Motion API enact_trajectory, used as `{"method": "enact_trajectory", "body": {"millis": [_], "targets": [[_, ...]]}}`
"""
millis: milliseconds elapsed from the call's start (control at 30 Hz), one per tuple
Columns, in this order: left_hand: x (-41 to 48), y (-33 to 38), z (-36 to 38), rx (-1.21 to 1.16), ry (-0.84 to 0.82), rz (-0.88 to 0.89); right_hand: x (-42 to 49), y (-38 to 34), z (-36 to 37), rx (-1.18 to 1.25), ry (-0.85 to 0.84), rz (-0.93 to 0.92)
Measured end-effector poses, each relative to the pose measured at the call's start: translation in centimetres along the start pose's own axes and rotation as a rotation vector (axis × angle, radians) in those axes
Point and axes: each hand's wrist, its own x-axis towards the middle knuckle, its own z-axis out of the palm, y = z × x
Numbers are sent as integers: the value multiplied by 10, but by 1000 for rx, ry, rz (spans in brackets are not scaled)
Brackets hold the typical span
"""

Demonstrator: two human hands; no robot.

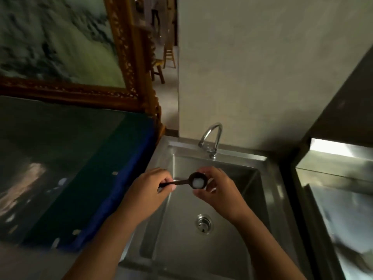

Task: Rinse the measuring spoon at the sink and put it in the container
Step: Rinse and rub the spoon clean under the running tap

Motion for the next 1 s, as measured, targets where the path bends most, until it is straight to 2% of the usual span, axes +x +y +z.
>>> {"method": "enact_trajectory", "body": {"millis": [167, 367, 767, 1000], "targets": [[8, 32, 23, -25, -57, 64, -22, 16, -28, 45, 59, 85], [17, 37, 30, 3, -94, 70, -22, 28, -25, 53, 89, 106], [91, -28, 67, -99, -196, 88, 54, 53, 14, 16, 89, 194], [142, -70, 94, -102, -274, 87, 95, 99, 29, 49, 77, 305]]}}
